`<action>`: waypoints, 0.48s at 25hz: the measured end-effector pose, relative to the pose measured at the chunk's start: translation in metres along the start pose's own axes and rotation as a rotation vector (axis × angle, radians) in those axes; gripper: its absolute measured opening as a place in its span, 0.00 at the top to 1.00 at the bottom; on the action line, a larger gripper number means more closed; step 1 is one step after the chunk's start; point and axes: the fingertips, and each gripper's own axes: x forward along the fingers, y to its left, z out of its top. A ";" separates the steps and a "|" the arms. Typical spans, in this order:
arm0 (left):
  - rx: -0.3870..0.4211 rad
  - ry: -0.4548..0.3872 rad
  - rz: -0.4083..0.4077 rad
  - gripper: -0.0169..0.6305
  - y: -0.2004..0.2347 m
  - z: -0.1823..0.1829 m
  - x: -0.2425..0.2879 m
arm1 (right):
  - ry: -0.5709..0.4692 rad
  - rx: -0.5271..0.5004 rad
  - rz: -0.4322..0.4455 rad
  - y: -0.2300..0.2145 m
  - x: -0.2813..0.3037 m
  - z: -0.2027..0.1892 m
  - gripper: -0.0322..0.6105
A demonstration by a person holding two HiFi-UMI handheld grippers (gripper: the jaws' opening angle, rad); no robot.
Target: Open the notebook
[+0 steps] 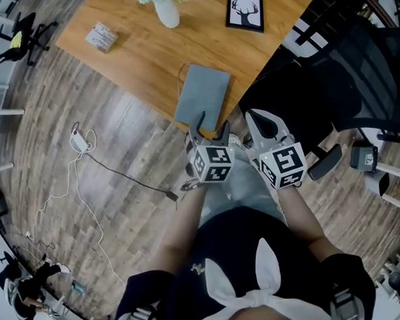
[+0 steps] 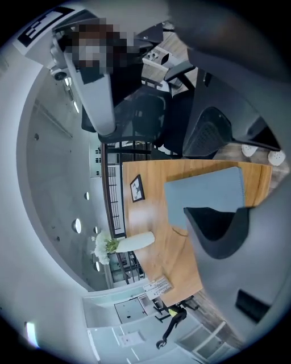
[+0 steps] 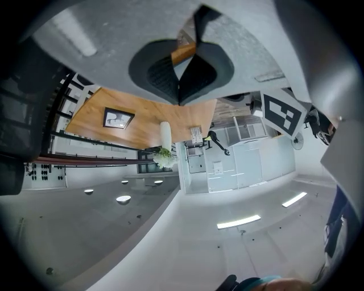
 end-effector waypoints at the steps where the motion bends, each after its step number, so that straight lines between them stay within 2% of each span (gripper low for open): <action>1: 0.002 0.014 0.003 0.54 0.001 -0.003 0.006 | 0.006 0.000 0.007 -0.002 0.004 -0.002 0.95; 7: -0.003 0.115 -0.012 0.54 0.000 -0.027 0.041 | 0.052 0.012 0.041 -0.010 0.021 -0.018 0.95; 12: -0.005 0.172 0.014 0.54 0.005 -0.042 0.062 | 0.078 0.022 0.058 -0.016 0.032 -0.028 0.95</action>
